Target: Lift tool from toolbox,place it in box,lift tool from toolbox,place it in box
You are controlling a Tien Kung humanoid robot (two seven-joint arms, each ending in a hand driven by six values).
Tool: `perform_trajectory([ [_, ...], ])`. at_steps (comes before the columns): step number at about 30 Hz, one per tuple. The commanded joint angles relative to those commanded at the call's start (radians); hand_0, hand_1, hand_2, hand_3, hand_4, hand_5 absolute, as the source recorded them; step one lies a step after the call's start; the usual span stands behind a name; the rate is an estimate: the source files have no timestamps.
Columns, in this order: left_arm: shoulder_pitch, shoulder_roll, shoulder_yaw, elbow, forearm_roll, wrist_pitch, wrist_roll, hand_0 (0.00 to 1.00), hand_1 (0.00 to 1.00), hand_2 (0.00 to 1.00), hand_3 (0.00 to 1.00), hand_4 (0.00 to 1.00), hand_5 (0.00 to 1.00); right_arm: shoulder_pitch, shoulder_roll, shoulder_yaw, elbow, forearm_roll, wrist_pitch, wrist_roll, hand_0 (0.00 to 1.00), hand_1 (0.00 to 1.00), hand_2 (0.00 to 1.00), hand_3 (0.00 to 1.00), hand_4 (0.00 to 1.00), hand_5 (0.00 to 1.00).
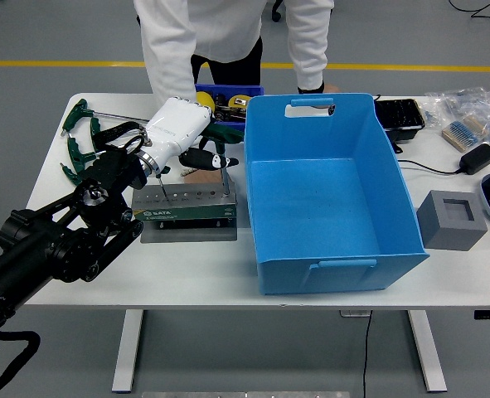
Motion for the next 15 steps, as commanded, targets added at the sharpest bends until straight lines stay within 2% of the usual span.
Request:
perform_trajectory([
  [5, 0.007, 0.009, 0.003, -0.028, 0.000, 0.033, -0.005, 0.225, 0.002, 0.018, 0.008, 0.998, 0.794, 0.000, -0.001, 0.006, 0.000, -0.010, 0.001, -0.002, 0.681, 0.639, 0.723, 0.624, 0.847, 0.763],
  [6, 0.009, 0.011, 0.003, -0.034, 0.000, 0.041, -0.006, 0.220, 0.002, 0.010, 0.002, 0.998, 0.940, -0.001, -0.001, 0.010, 0.000, -0.014, 0.001, -0.003, 0.681, 0.640, 0.722, 0.624, 0.847, 0.763],
  [11, 0.014, 0.020, 0.008, -0.063, -0.019, 0.064, -0.019, 0.220, 0.002, 0.010, 0.002, 0.998, 0.940, -0.002, 0.000, 0.016, 0.000, -0.023, 0.001, -0.005, 0.681, 0.640, 0.722, 0.624, 0.847, 0.763],
  [12, 0.013, 0.021, 0.008, -0.069, -0.021, 0.065, -0.019, 0.217, 0.002, 0.007, 0.002, 0.923, 0.910, -0.002, 0.000, 0.017, 0.000, -0.024, 0.000, -0.005, 0.681, 0.639, 0.723, 0.625, 0.847, 0.763],
  [15, 0.013, 0.028, 0.008, -0.097, -0.029, 0.065, -0.020, 0.217, 0.002, 0.007, 0.002, 0.923, 0.910, -0.003, 0.000, 0.017, 0.000, -0.023, 0.000, -0.005, 0.681, 0.639, 0.723, 0.625, 0.847, 0.763],
])
